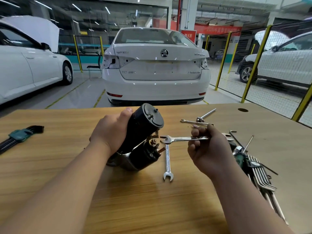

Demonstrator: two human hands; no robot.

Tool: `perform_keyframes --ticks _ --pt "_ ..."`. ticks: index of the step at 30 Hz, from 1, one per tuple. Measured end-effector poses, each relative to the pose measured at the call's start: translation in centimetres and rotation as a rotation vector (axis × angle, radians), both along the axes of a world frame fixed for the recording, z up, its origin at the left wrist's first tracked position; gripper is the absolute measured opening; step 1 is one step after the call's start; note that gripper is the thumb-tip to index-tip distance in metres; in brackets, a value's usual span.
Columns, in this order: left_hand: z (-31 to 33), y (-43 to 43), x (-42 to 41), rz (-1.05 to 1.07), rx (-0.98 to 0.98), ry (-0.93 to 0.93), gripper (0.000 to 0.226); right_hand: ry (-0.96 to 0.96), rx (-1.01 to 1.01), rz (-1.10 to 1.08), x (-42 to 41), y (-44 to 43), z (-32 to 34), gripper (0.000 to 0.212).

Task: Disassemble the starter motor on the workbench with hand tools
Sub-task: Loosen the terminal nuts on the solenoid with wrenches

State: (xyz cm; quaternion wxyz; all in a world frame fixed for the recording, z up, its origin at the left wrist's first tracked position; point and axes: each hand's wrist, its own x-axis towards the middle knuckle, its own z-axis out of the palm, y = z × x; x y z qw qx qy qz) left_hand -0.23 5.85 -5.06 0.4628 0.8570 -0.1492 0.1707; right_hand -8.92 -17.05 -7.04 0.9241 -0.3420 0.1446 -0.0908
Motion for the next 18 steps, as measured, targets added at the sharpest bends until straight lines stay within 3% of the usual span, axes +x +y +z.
perform_keyframes --ticks 8,18 --pt "0.1 -0.2 -0.4 0.012 0.002 0.000 0.076 -0.147 0.027 -0.148 -3.3 3.3 -1.6 0.056" --pt "0.2 -0.3 -0.7 0.020 0.012 0.007 0.078 -0.122 0.001 -0.215 -3.7 4.4 -1.6 0.045"
